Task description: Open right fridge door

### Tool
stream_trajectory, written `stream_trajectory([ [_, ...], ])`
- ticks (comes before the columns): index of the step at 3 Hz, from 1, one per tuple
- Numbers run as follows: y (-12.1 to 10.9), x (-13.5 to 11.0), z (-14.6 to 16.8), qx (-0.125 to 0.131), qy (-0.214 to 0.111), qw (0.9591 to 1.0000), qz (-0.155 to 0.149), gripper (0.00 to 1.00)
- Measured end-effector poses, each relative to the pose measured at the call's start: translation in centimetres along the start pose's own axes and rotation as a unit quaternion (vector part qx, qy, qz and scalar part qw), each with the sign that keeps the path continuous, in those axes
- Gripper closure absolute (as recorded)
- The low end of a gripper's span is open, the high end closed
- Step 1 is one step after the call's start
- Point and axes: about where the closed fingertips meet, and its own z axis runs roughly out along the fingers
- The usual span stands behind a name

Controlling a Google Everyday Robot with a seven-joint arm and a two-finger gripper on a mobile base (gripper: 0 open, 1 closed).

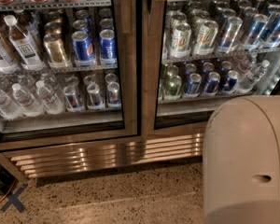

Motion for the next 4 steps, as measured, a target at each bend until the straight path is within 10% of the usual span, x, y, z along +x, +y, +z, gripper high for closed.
stream_trajectory([
  [4,-0.83,-1.19,0.37,0.013,0.006,0.9998,0.013,1.0],
])
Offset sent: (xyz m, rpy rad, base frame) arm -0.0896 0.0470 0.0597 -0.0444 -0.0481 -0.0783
